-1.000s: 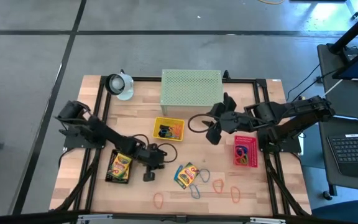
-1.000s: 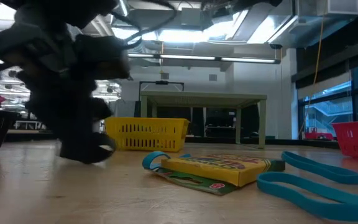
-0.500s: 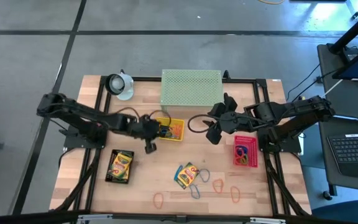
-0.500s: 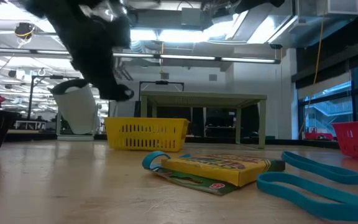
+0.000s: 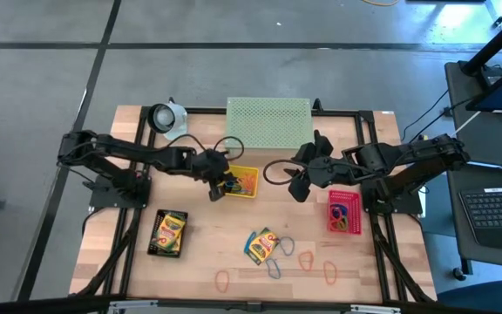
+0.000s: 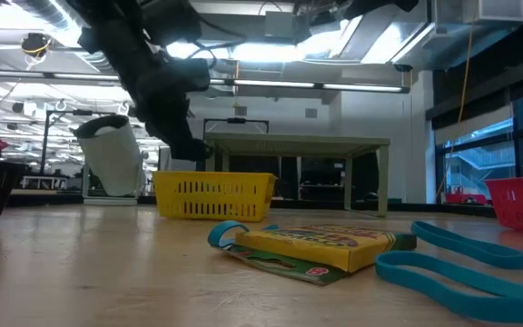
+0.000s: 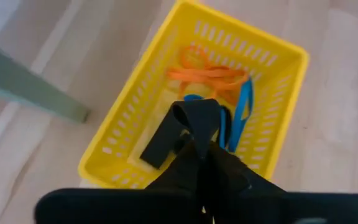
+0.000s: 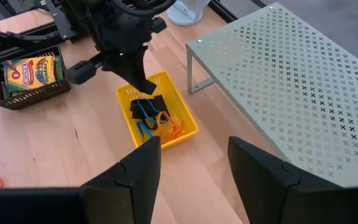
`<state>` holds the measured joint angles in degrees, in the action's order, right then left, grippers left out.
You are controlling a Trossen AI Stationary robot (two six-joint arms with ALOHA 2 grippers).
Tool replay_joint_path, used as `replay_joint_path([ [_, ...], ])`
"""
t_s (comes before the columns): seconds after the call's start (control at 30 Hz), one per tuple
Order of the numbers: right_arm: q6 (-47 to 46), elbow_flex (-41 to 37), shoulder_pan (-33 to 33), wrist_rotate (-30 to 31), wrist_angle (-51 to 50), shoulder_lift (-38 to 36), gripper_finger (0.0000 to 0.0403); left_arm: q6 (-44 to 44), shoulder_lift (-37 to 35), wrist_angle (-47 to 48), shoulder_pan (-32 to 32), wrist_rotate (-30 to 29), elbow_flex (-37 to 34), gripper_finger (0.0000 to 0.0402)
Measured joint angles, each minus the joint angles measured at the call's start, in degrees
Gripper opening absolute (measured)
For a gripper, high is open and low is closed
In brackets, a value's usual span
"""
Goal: Pick & Place Office Desk Supplies
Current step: Put the black rubber band into the yellow bin, then put the orange rubber band into the yellow bin
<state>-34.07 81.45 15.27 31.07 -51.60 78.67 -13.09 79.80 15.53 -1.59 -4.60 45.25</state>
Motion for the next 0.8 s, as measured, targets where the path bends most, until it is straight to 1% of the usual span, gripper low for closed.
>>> replay_joint_path([
  [0.27, 0.2, 0.0, 0.0, 0.0, 0.0, 0.0, 0.019, 0.3, 0.5, -2.9, -0.2, 4.2, 0.0, 0.0095],
  [0.37, 0.2, 0.0, 0.0, 0.0, 0.0, 0.0, 0.019, 0.4, 0.5, -6.2, -0.4, 6.3, 0.0, 0.0124],
  [0.5, 0.1, 0.0, 0.0, 0.0, 0.0, 0.0, 0.019, 0.3, 0.5, -7.8, -1.1, 7.2, 0.0, 0.0156],
  [0.63, 0.1, 0.0, 0.0, -0.5, 0.0, 0.0, 0.019, 1.3, 0.5, -4.7, -2.5, 6.2, 0.0, 0.0177],
  [0.77, 0.0, 0.0, 0.0, -0.7, 0.0, 0.0, 0.019, 3.3, 1.3, -2.3, -2.8, 6.4, 0.0, 0.0185],
  [0.8, 0.0, 0.0, 0.0, -0.7, 0.1, 0.0, 0.019, 3.1, 1.2, -3.0, -2.7, 6.4, 0.0, 0.0186],
])
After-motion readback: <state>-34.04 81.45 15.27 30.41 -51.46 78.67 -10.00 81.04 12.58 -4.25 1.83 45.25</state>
